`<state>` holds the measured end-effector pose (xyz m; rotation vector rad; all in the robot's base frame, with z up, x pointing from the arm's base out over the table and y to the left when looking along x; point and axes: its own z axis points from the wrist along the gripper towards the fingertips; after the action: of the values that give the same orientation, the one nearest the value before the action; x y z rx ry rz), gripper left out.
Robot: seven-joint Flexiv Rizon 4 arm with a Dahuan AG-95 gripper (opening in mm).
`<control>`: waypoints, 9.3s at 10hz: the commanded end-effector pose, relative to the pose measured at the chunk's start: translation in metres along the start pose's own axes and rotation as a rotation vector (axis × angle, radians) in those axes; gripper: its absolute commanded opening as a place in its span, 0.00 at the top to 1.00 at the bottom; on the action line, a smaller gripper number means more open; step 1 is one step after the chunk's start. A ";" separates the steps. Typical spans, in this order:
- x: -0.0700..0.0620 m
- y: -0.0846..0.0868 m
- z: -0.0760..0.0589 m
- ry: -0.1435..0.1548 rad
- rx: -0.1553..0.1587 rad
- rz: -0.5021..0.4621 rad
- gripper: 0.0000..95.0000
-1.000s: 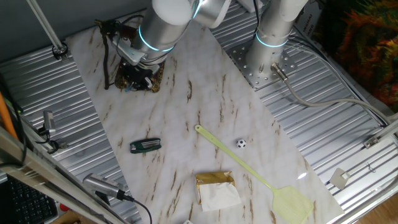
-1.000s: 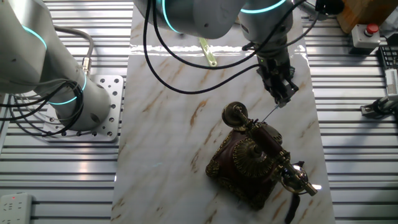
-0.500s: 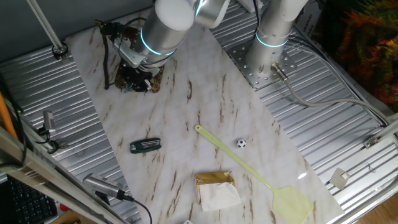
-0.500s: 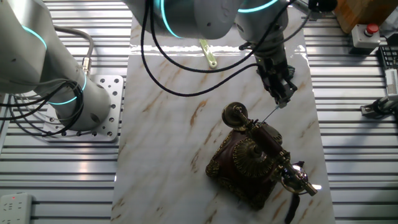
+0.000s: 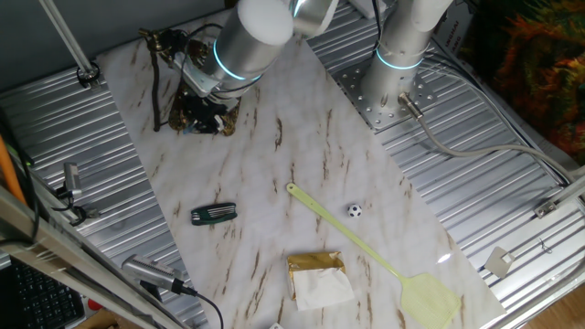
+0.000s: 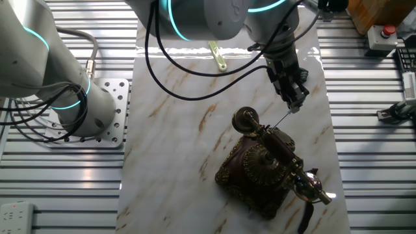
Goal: Dial a number on an old rotary phone
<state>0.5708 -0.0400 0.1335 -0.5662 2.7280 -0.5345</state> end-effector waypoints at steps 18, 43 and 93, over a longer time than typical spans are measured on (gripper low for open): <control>-0.004 -0.002 0.010 0.020 0.095 0.146 1.00; -0.005 0.002 0.027 -0.022 0.116 0.142 1.00; -0.004 0.002 0.033 0.018 0.189 0.166 1.00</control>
<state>0.5851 -0.0466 0.1040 -0.2846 2.6700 -0.7476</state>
